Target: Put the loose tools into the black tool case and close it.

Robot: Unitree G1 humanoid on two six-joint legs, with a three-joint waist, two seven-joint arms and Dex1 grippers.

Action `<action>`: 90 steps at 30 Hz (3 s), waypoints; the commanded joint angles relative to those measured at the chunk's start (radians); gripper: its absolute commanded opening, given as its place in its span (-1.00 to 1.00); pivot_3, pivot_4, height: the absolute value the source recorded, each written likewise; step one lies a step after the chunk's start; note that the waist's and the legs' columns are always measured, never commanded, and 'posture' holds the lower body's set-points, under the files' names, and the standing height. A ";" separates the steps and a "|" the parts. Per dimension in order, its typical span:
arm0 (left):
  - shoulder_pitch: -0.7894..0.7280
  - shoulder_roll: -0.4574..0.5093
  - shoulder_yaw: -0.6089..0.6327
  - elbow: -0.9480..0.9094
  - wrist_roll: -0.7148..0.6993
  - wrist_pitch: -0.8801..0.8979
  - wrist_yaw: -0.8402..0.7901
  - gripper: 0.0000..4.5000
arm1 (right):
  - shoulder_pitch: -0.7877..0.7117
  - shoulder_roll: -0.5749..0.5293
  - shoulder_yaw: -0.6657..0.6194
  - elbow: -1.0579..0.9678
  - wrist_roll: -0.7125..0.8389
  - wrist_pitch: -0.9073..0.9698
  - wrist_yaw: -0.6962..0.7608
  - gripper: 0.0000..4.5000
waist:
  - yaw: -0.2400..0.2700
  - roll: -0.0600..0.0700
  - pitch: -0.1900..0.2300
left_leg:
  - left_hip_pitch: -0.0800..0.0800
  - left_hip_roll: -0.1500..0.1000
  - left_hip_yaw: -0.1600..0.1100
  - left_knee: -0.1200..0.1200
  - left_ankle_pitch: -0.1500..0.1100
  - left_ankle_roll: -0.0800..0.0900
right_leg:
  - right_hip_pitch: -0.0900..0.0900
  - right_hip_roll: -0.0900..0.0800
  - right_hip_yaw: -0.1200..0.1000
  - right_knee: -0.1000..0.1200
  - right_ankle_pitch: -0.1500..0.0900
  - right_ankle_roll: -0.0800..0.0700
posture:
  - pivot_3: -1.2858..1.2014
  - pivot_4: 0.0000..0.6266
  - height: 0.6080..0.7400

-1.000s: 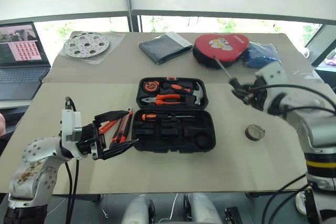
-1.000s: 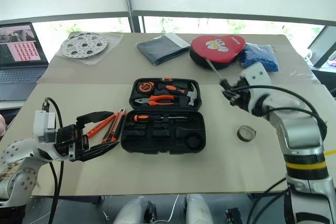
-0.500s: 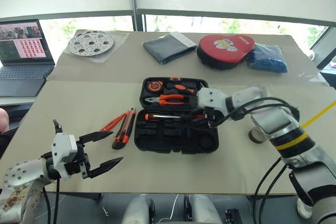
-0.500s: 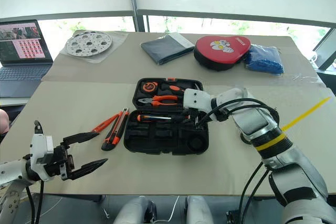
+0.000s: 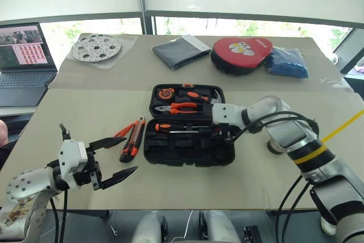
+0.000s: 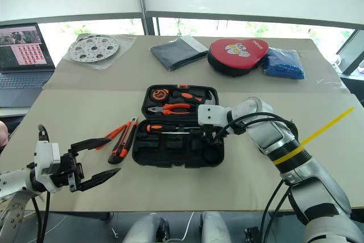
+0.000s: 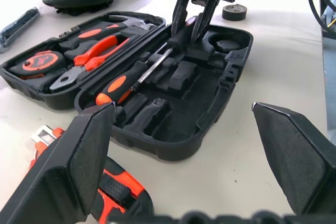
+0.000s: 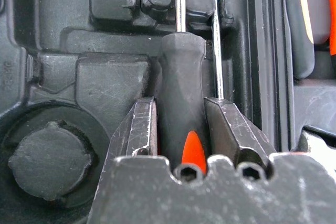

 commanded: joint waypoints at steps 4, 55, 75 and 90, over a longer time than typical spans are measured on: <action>-0.014 0.008 0.006 -0.007 -0.011 0.012 0.011 1.00 | -0.017 0.030 -0.089 0.008 0.085 -0.083 0.070 0.72 | -0.002 0.000 0.000 | 0.000 0.000 0.000 -0.001 0.001 -0.003 | 0.000 0.001 0.000 -0.001 0.000 0.000 | 0.03 -0.52 1.00; 0.235 0.094 0.381 0.241 -0.009 0.340 0.202 1.00 | 0.661 0.128 -0.772 -0.119 0.605 -0.403 0.033 0.98 | 0.013 -0.004 0.000 | 0.005 0.002 0.000 -0.003 -0.002 0.001 | 0.002 0.001 -0.001 0.001 0.000 -0.004 | 0.03 -0.52 1.00; -0.558 0.186 -0.327 0.409 0.216 0.689 0.297 0.76 | 0.498 0.081 -0.592 -0.435 0.693 -0.171 -0.110 1.00 | 0.008 -0.004 0.000 | 0.003 0.000 0.001 -0.003 0.004 -0.009 | -0.001 0.003 0.001 0.002 0.000 -0.004 | 0.03 -0.52 1.00; -0.541 0.154 -0.194 0.495 0.216 0.396 0.198 -0.80 | 0.434 0.051 -0.592 -0.323 0.667 -0.209 -0.033 1.00 | 0.010 -0.005 0.001 | 0.003 0.000 0.001 -0.003 0.002 -0.004 | 0.000 0.002 0.001 0.002 0.000 -0.003 | 0.03 -0.52 1.00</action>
